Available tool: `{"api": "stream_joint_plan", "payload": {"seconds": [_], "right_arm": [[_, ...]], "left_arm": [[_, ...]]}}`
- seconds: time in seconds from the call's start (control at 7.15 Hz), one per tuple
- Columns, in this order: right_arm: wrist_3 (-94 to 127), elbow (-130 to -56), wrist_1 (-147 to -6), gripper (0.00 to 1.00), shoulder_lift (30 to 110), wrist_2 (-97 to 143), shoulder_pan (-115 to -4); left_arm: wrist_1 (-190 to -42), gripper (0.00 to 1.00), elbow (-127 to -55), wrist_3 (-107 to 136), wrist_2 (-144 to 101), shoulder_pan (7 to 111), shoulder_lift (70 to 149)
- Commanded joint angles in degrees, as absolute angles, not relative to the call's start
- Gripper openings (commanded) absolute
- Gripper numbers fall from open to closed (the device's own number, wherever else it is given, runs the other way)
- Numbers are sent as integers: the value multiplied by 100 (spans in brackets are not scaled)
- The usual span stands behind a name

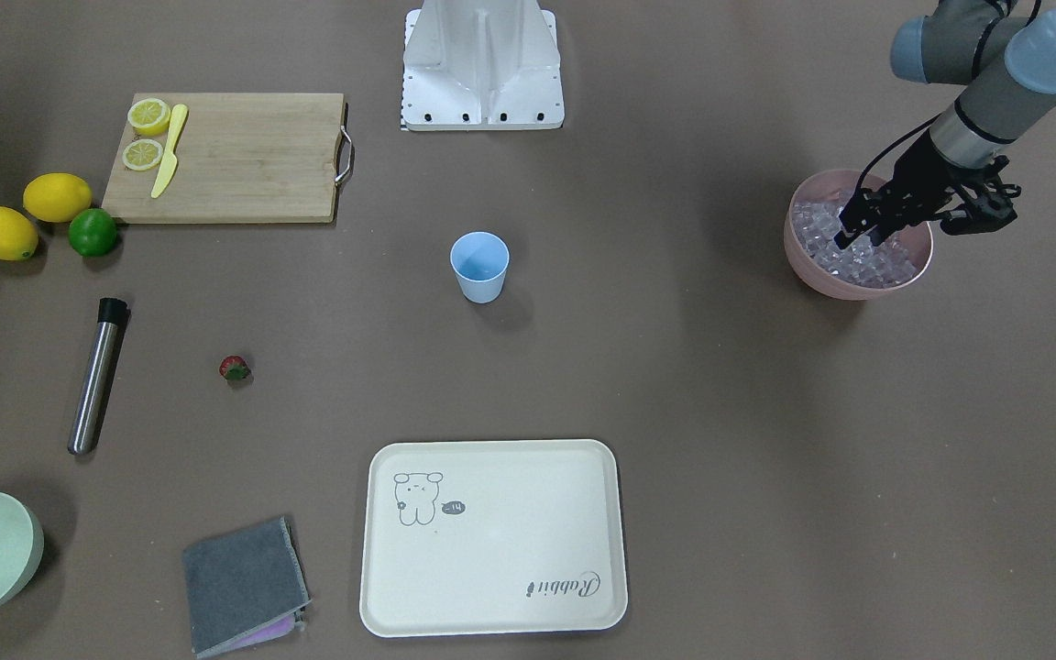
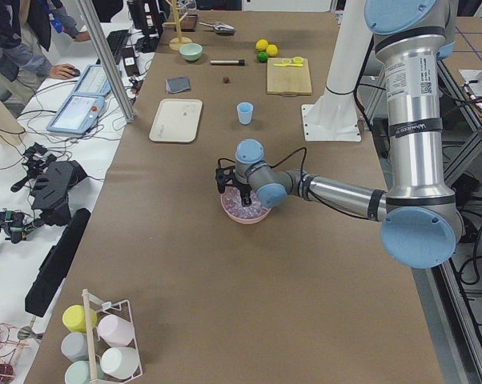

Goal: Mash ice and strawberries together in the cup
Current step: 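Close the left gripper on a clear ice cube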

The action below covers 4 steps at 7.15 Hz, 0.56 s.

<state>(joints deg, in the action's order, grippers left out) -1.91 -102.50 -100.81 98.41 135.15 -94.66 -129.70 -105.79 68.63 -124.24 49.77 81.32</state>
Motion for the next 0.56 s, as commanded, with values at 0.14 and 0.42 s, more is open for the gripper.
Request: {"api": "stream_joint_plan", "payload": {"seconds": [0.14,0.42], "right_arm": [[-193,-10248,-10081,100,9844,13518,-9466],[-193,-10239,-10081,100,9835,13518,-9466]], "left_arm": [[-12973,55,-10564,6847,-12393,4975,8130],[-12964,43,-10556,6847,-12393,4975,8130]]}}
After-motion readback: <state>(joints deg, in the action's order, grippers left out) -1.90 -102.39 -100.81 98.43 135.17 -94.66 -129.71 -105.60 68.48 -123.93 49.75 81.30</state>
